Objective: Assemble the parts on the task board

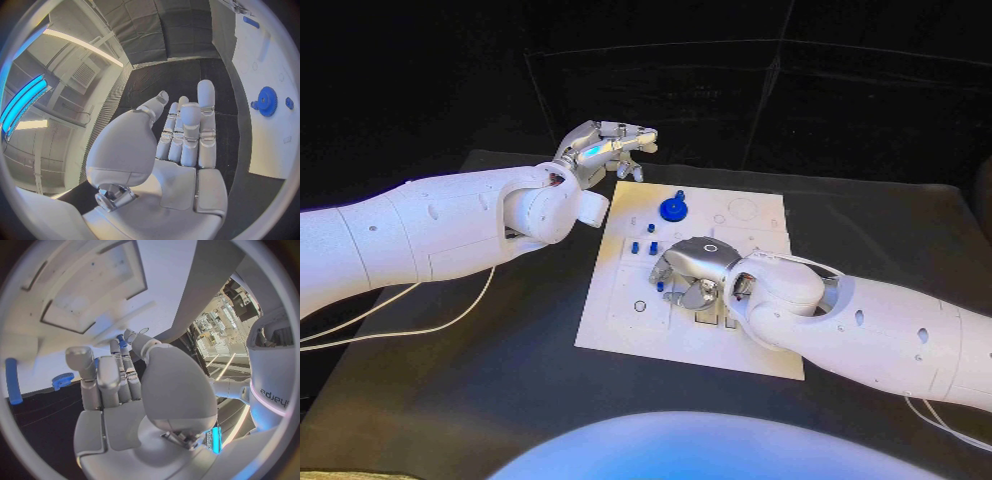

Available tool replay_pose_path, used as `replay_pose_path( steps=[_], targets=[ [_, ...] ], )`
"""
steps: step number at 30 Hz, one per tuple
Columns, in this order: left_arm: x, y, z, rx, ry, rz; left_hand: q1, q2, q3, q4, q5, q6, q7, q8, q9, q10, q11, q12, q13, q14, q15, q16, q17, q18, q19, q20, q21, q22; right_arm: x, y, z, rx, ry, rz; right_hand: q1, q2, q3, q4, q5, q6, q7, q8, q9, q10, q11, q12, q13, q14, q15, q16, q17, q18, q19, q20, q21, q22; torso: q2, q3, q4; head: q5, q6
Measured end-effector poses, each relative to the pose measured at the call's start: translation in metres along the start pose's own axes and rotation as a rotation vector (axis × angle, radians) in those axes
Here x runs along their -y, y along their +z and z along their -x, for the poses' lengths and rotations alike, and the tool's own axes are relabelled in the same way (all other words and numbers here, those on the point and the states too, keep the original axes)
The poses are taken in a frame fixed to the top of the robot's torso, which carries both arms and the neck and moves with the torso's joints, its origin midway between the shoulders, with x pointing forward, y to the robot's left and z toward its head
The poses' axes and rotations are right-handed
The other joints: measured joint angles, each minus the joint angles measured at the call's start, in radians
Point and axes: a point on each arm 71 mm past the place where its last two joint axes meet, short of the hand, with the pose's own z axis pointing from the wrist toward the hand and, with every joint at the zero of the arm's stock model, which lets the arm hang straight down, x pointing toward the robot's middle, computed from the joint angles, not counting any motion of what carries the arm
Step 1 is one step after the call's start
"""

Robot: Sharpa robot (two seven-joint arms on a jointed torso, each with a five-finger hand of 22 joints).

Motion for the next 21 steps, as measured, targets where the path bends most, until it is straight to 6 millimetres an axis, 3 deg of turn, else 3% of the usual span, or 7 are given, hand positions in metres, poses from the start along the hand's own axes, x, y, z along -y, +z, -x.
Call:
replay_pose_path(
  steps=[9,14,21],
  targets=[
    [0.000,-0.001,0.002,0.004,0.001,0.002,0.000,0.000,-0.002,-0.002,0.000,0.000,0.000,0.000,0.000,0.000,0.000,0.005,0.000,0.000,0.000,0.000,0.002,0.000,0.000,0.000,0.000,-0.001,0.009,-0.012,0.000,0.043,-0.006,-0.013,0.000,0.000,-0.009,-0.009,-0.001,-0.001,-0.001,0.001,0.003,-0.012,0.005,0.022,0.004,-0.011,0.000,-0.018,-0.026,0.000,-0.016,0.002,-0.020,-0.036,0.000,0.0000,0.0020,0.005,-0.002],
    [0.000,-0.002,0.004,0.008,0.003,0.003,0.000,0.000,-0.003,-0.003,0.000,0.000,0.000,0.000,0.000,0.000,0.000,0.005,0.000,0.000,0.000,0.000,0.005,0.000,0.000,0.000,0.000,-0.001,0.013,-0.024,0.004,0.083,0.004,-0.015,0.000,0.000,-0.012,-0.007,0.005,0.008,0.000,0.007,0.005,-0.008,0.001,0.037,0.005,-0.011,0.000,-0.018,-0.024,0.000,-0.016,0.002,-0.020,-0.027,-0.001,0.0000,-0.0001,0.007,0.000],
    [0.000,-0.002,0.005,0.010,0.003,0.004,0.000,0.000,-0.003,-0.003,0.000,0.000,0.000,0.000,0.000,0.000,0.000,0.005,0.001,0.000,0.000,0.000,0.005,0.000,0.000,0.000,-0.004,-0.001,0.024,-0.044,0.020,0.173,0.039,-0.033,0.000,0.000,-0.021,-0.009,0.010,0.008,0.000,0.007,0.004,-0.016,-0.001,0.042,0.005,-0.011,0.000,-0.026,-0.045,0.000,-0.016,0.002,-0.028,-0.042,-0.002,0.0000,-0.0022,-0.009,0.016]
  ],
)
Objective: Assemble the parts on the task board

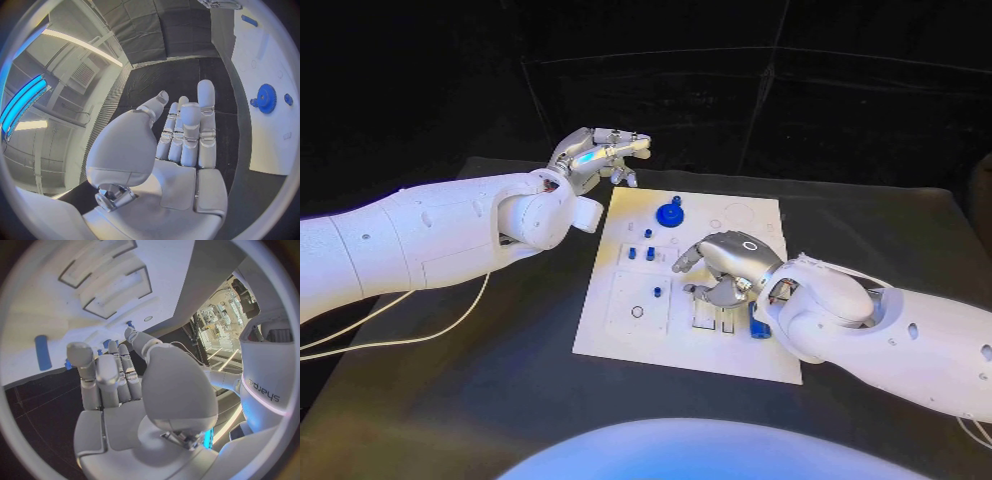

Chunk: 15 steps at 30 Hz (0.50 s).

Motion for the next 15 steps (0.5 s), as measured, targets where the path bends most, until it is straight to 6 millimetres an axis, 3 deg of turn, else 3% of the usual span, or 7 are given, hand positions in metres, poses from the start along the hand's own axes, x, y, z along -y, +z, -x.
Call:
replay_pose_path(
  steps=[8,15],
  targets=[
    [0.000,0.000,0.000,0.000,0.000,0.001,0.000,0.000,-0.003,0.003,0.000,0.000,0.000,0.000,0.000,0.000,0.000,0.000,0.000,0.000,0.000,0.000,-0.003,0.000,0.000,0.000,0.000,-0.001,0.023,-0.014,0.031,0.050,0.010,-0.074,-0.002,-0.002,-0.025,0.003,0.000,-0.017,-0.003,-0.004,-0.003,-0.034,0.001,0.004,-0.003,0.000,0.000,0.000,-0.002,0.000,0.000,0.000,0.000,0.001,0.000,0.0002,0.0000,-0.026,0.020],
    [-0.001,0.000,0.000,0.000,0.000,0.003,0.000,0.000,-0.003,0.003,0.000,0.000,0.000,0.000,0.000,0.000,0.000,0.000,0.000,0.000,0.000,0.000,-0.003,0.000,0.000,0.000,0.000,-0.001,0.041,-0.023,0.040,0.006,-0.025,-0.161,-0.003,-0.003,-0.135,0.028,-0.010,-0.052,-0.008,-0.004,-0.003,-0.107,0.000,0.027,-0.003,0.013,-0.002,0.018,0.016,0.000,0.027,0.002,0.007,0.025,0.000,0.0004,-0.0008,-0.041,0.034]
  ],
)
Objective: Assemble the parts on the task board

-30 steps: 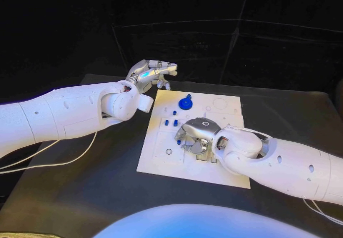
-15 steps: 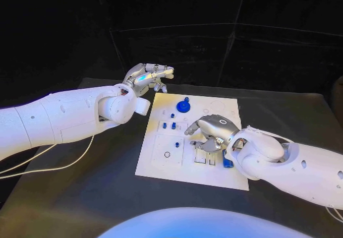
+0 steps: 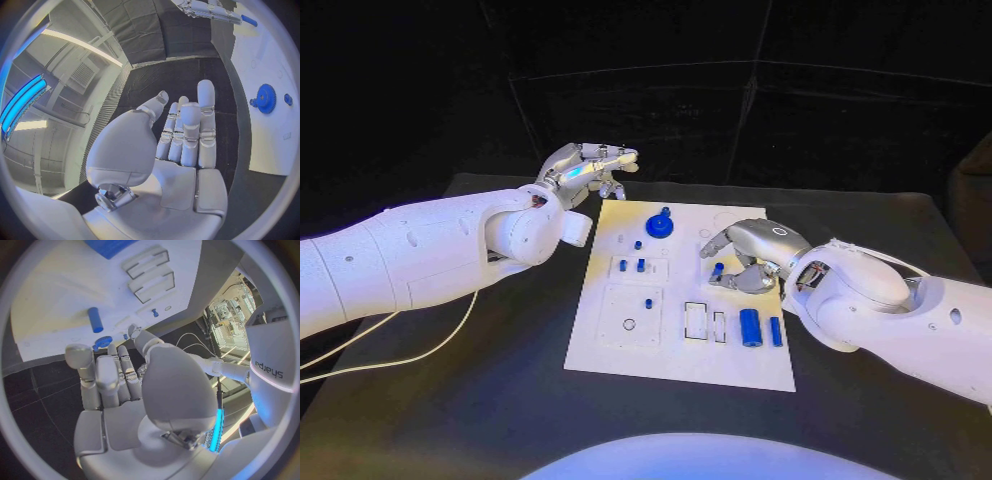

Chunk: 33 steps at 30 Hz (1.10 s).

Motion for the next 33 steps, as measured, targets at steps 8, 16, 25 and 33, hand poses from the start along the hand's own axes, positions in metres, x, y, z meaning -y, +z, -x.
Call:
replay_pose_path(
  steps=[8,16,25,33],
  targets=[
    [-0.001,0.000,-0.001,-0.002,-0.001,0.003,0.000,0.000,0.000,0.000,0.000,0.000,0.000,0.000,0.000,0.000,0.000,0.000,0.000,0.000,0.000,0.000,0.000,0.000,0.000,0.000,0.000,0.000,0.011,0.001,-0.003,-0.063,-0.049,-0.063,0.027,0.014,-0.037,0.020,0.000,-0.006,-0.006,0.000,0.000,-0.007,0.000,0.027,0.002,0.003,0.004,0.000,-0.016,0.000,0.000,0.000,-0.007,-0.010,0.001,0.0002,0.0022,-0.010,0.003],
    [-0.002,0.000,-0.001,-0.003,-0.001,0.006,0.000,0.000,0.000,0.000,0.000,0.000,0.000,0.000,0.000,0.000,0.000,0.000,0.000,0.000,0.000,0.000,-0.002,0.000,0.000,0.000,0.000,0.000,0.012,0.007,-0.006,-0.096,-0.077,-0.084,0.052,0.039,-0.026,0.026,-0.006,0.015,-0.014,0.001,0.004,0.027,-0.011,0.069,0.002,0.009,-0.002,-0.007,-0.027,0.000,0.005,-0.005,-0.012,-0.014,0.001,-0.0003,0.0043,-0.012,0.002],
    [-0.002,0.000,0.000,-0.004,-0.002,0.009,0.000,0.000,0.000,0.000,0.000,0.000,0.000,0.000,0.000,0.000,0.000,0.000,0.000,0.000,0.000,0.000,-0.002,0.000,0.000,0.000,0.000,-0.001,0.013,0.009,-0.008,-0.113,-0.090,-0.094,0.076,0.062,0.061,0.031,-0.035,0.082,-0.019,0.019,0.008,0.138,-0.026,0.096,-0.003,0.012,-0.017,0.017,0.004,0.000,0.049,-0.016,0.036,0.066,0.001,-0.0003,0.0039,-0.009,-0.001],
    [-0.002,0.000,0.000,-0.005,-0.002,0.010,0.000,0.000,0.000,0.000,0.000,0.000,0.000,0.000,0.000,0.000,0.000,0.000,0.000,0.000,0.000,0.000,-0.004,0.000,0.000,0.000,0.000,-0.001,0.012,0.010,-0.008,-0.110,-0.093,-0.092,0.072,0.065,0.123,0.027,-0.042,0.146,-0.028,0.032,0.012,0.219,-0.043,0.096,-0.003,0.010,-0.029,0.044,0.043,0.000,0.075,-0.029,0.074,0.127,0.001,0.0000,0.0032,-0.010,-0.002]
  ],
)
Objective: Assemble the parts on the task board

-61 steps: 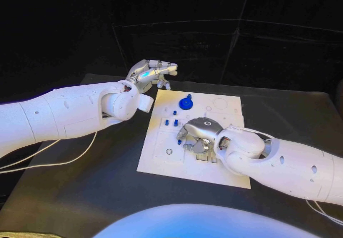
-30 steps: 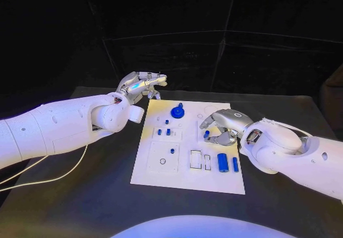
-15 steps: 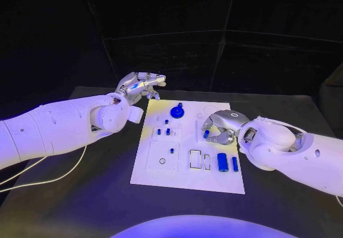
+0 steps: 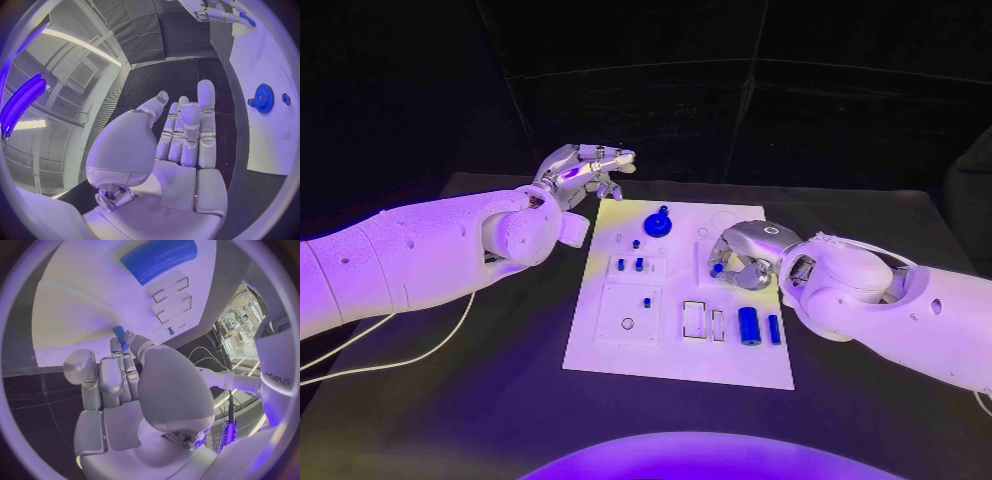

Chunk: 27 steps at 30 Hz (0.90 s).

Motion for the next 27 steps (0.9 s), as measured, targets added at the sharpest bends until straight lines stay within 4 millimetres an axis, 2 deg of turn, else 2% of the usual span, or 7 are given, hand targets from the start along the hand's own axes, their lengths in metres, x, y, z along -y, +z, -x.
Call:
replay_pose_path(
  steps=[5,18,27],
  targets=[
    [0.000,0.000,0.000,-0.001,0.000,0.001,0.000,0.000,0.000,0.000,0.000,0.000,0.000,0.000,0.000,0.000,0.000,0.000,0.000,0.000,0.000,0.000,0.000,0.000,0.000,0.000,0.000,0.000,0.000,0.002,0.000,0.007,-0.001,0.001,-0.005,0.005,0.020,-0.005,-0.003,0.030,-0.009,0.009,0.000,0.030,-0.013,-0.008,0.001,0.002,-0.009,0.011,0.009,0.000,0.009,-0.009,0.016,0.025,0.000,0.0000,-0.0001,-0.003,-0.001],
    [0.000,-0.001,0.001,-0.001,-0.001,0.005,0.000,0.000,0.000,0.000,0.000,0.000,0.000,0.000,0.000,0.000,0.000,0.000,0.000,0.000,0.000,0.000,0.000,0.000,0.000,0.000,0.000,0.000,0.000,-0.006,0.005,0.058,0.022,0.016,-0.001,0.020,0.032,-0.017,-0.008,0.038,-0.014,0.010,0.002,0.036,-0.014,-0.023,0.002,0.002,-0.009,0.011,0.008,0.000,0.010,-0.010,0.019,0.030,0.000,-0.0003,-0.0001,-0.012,-0.002],
    [0.000,-0.002,0.003,0.002,0.000,0.006,0.000,0.000,0.000,0.000,0.000,0.000,0.000,0.000,0.000,-0.004,0.004,0.000,0.001,0.000,0.000,0.000,-0.005,0.000,0.000,0.000,0.000,-0.001,-0.031,-0.019,0.032,0.150,0.091,0.117,0.002,0.022,0.034,-0.019,-0.009,0.038,-0.013,0.010,0.002,0.036,-0.014,-0.023,0.001,0.002,-0.008,0.013,0.010,0.000,0.010,-0.010,0.019,0.033,-0.002,-0.0009,-0.0001,-0.011,0.000]
  ],
)
